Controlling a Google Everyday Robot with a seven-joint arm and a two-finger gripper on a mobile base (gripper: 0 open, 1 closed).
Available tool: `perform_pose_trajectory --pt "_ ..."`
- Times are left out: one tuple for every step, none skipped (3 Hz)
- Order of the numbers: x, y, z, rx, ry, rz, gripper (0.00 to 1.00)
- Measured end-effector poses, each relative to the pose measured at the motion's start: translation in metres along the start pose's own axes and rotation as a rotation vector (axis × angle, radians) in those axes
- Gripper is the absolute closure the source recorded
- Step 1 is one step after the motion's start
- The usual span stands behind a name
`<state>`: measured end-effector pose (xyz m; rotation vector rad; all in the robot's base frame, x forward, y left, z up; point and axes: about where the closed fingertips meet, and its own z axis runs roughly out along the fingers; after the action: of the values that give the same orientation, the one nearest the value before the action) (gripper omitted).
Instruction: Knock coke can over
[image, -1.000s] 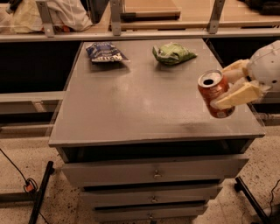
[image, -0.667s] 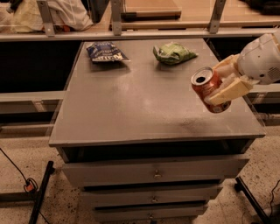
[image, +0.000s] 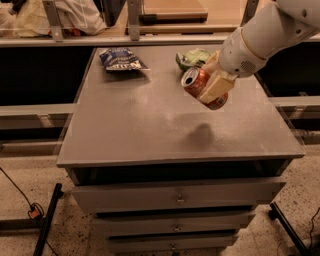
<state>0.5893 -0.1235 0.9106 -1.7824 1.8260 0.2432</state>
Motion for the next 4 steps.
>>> perform_pose_trajectory --pt "-0.009 -0.026 0.035 0.020 0.083 -0.025 1.00" --pt "-0.013 -0.047 0.058 0.040 0.131 -0.041 1.00" --pt "-0.016 -0.062 0.074 0.033 0.152 -0.067 1.00" --pt "-0.016 -0.074 0.080 0.020 0.172 -0.093 1.00"
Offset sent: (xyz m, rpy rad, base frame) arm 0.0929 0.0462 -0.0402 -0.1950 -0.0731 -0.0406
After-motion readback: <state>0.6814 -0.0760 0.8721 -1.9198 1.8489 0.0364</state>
